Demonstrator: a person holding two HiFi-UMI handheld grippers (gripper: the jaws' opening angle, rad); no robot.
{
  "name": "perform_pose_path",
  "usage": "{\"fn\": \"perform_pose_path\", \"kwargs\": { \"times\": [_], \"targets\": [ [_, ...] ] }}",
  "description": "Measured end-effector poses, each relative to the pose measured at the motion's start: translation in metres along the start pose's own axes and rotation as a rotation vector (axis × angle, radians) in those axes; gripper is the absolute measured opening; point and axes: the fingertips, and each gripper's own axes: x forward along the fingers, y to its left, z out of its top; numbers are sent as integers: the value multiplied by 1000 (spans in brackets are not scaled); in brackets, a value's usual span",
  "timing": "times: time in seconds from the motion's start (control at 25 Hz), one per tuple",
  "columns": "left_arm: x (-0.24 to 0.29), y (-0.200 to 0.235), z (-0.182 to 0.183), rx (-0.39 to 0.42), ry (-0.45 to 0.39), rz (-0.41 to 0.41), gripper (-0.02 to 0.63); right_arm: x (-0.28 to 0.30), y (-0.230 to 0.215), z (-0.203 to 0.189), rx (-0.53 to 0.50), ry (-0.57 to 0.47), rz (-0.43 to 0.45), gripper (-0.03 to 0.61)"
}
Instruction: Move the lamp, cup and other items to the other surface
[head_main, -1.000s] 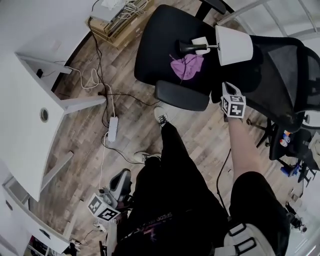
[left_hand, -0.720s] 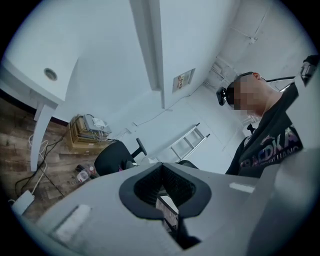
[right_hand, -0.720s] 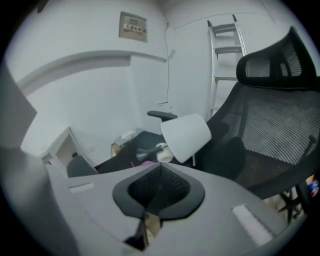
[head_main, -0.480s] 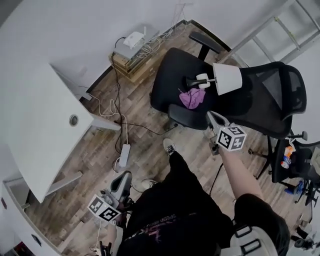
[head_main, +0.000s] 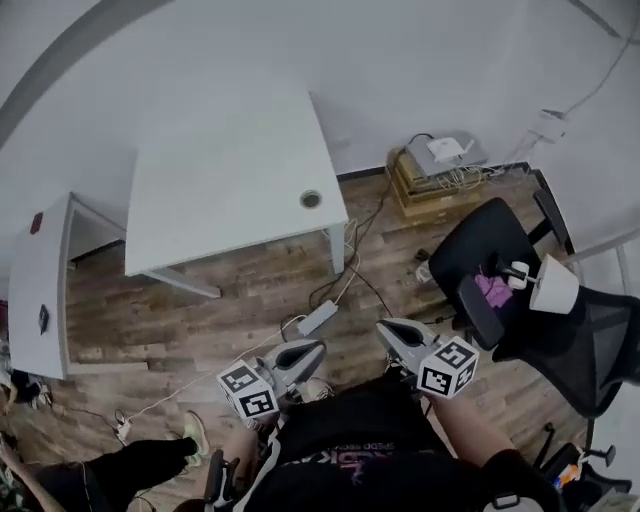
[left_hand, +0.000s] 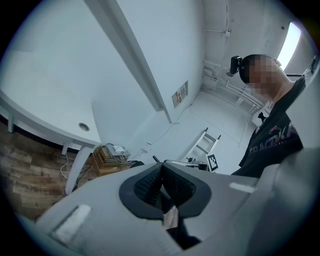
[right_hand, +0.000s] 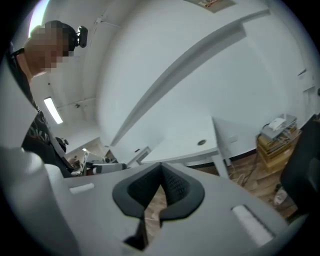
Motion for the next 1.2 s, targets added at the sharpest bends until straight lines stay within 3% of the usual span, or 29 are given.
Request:
{"fn": "perform_pose_path", "kwargs": {
  "times": [0.12, 0.2, 0.32, 0.48, 0.72, 1.2],
  "targets": [
    [-44, 7, 0, -28, -65, 59, -3, 44, 63, -18, 28, 68, 161, 3],
    [-69, 9, 1, -36, -110, 97, -3, 61, 96, -27, -13, 122, 240, 3],
    [-98, 12, -2, -41, -162, 148, -3, 77, 123, -39, -74, 201, 327, 4],
    [-140, 16, -7, -59, -217, 206, -3, 94, 150, -51, -59, 279, 406, 4],
    [-176, 17, -14, -106, -289, 225, -5, 107, 178, -76, 50, 321, 465, 3],
    [-200, 16, -21, -101, -323, 201, -3, 105, 202, -91, -21, 316, 452, 3]
  ]
}}
